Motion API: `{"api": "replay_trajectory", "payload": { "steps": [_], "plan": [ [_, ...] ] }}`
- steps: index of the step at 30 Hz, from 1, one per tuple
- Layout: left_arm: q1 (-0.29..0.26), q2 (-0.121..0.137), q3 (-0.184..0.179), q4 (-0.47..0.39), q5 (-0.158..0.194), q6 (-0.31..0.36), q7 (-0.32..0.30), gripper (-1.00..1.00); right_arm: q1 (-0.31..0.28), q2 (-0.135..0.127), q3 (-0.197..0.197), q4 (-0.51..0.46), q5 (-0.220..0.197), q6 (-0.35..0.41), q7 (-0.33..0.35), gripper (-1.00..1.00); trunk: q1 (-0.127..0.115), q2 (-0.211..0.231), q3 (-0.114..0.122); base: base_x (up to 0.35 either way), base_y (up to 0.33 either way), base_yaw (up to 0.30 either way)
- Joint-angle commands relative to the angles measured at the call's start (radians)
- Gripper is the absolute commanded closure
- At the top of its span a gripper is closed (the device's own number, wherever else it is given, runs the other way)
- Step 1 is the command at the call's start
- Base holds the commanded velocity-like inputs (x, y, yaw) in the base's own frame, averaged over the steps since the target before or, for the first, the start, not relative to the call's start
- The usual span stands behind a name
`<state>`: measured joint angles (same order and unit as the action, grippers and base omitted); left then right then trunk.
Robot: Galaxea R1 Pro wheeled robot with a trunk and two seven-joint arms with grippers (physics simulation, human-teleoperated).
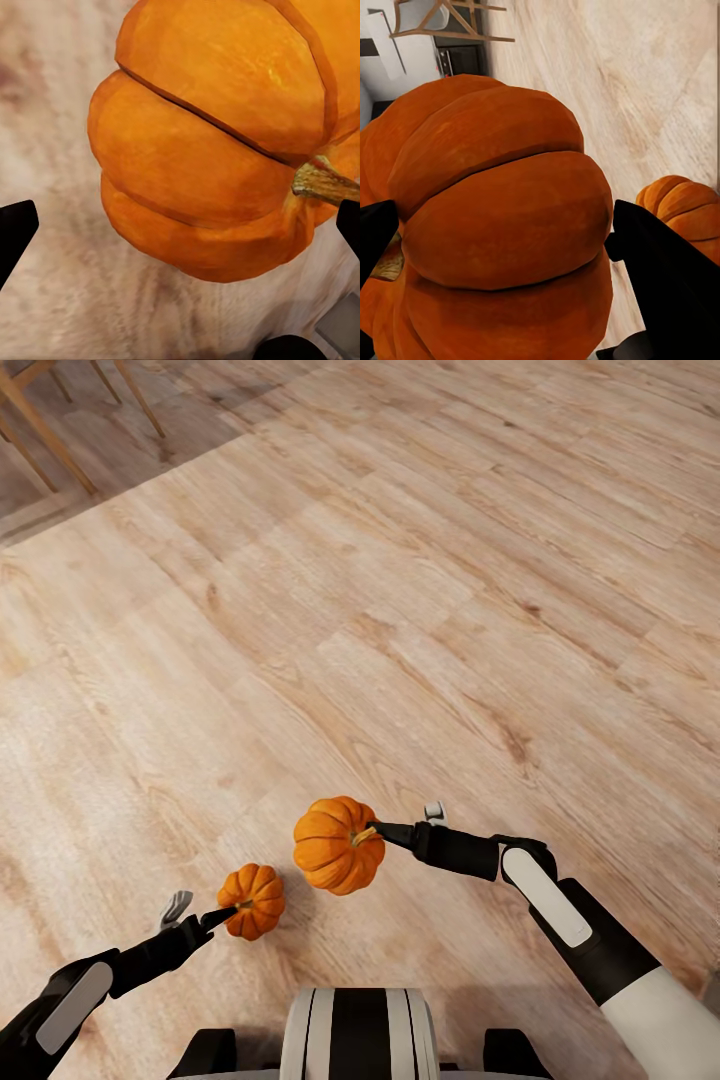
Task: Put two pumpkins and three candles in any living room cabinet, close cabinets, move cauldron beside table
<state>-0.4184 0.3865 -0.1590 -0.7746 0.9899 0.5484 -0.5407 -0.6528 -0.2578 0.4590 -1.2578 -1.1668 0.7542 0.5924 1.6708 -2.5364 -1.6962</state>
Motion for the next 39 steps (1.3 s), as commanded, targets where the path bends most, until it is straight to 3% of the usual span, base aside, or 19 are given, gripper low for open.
{"api": "replay_trajectory", "payload": {
  "steps": [1, 18, 24, 39],
  "plan": [
    [0.0, 0.001, -0.003, 0.0, 0.009, 0.005, 0.001, -1.0, -0.001, -0.001, 0.001, 0.0, -0.005, 0.004, 0.0, 1.0, 0.0, 0.0, 0.0, 0.0, -0.026, 0.0],
    [0.0, 0.001, -0.002, 0.0, 0.009, 0.005, -0.001, -1.0, -0.001, -0.001, 0.001, 0.001, -0.005, 0.004, 0.0, 1.0, 0.001, -0.001, -0.012, 0.0, -0.003, 0.0],
    [0.0, 0.001, -0.002, 0.0, 0.009, 0.005, -0.001, -1.0, -0.001, -0.001, 0.001, 0.0, -0.005, 0.004, 0.0, 1.0, 0.004, -0.002, -0.035, 0.0, 0.0, 0.0],
    [0.0, 0.002, 0.0, -0.006, 0.009, 0.005, -0.002, -1.0, -0.001, -0.001, 0.001, -0.002, -0.005, 0.004, 0.0, 1.0, 0.004, -0.002, -0.035, 0.018, -0.016, 0.0]
  ]
}}
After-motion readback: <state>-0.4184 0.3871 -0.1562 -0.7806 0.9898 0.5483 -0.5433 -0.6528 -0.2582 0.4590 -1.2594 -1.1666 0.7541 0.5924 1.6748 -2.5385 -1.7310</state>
